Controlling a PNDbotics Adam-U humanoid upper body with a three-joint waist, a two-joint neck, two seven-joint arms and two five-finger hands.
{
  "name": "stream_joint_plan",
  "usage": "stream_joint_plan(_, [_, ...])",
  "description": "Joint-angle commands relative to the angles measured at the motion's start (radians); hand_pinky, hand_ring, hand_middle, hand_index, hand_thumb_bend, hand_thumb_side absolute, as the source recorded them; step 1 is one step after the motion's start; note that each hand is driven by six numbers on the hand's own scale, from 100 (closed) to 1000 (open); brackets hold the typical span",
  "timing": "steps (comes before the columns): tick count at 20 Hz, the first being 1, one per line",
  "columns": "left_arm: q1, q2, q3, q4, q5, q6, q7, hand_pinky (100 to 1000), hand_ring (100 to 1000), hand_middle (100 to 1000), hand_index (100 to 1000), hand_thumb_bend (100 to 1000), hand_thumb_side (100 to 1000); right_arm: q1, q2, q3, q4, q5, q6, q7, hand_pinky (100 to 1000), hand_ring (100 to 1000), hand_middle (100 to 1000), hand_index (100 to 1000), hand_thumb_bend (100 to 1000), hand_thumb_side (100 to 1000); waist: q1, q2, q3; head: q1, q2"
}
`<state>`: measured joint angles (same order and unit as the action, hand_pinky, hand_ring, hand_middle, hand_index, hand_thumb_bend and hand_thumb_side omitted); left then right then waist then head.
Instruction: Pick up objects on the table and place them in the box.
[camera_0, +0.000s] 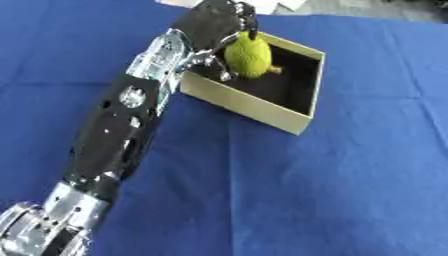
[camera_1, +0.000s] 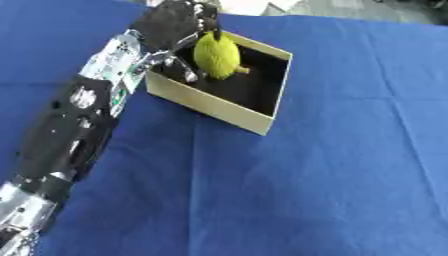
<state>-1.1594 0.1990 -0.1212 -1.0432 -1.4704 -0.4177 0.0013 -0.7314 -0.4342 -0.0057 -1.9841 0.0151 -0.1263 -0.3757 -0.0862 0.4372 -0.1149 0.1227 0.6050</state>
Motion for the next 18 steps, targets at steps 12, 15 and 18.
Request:
stream_joint_plan(12, [-0.015,0.026,0.015,-0.185,0.078,0.030,0.055,792,754,758,800,734,100,0.007,-0.028,-0.013,-0.016,-0.002,0.005,-0.008,746,656,602,734,345,678,0.006,-0.035,0.011,-0.020,0.010])
stream_joint_plan(15, [-0.011,0.056,0.013,-0.282,0.323,0.032,-0.008,806,714,709,747,567,100,0.013,-0.041,-0.018,-0.016,0.004,0.004,-0.013,746,656,602,734,342,680,0.011,-0.044,0.021,-0.045,0.028])
stream_joint_plan(18, [-0.003,0.100,0.011,-0.381,0.602,0.068,-0.122,817,695,688,719,468,100,0.021,-0.053,-0.024,-0.016,0.009,0.003,-0.019,747,656,603,734,340,680,0.018,-0.052,0.034,-0.082,0.046])
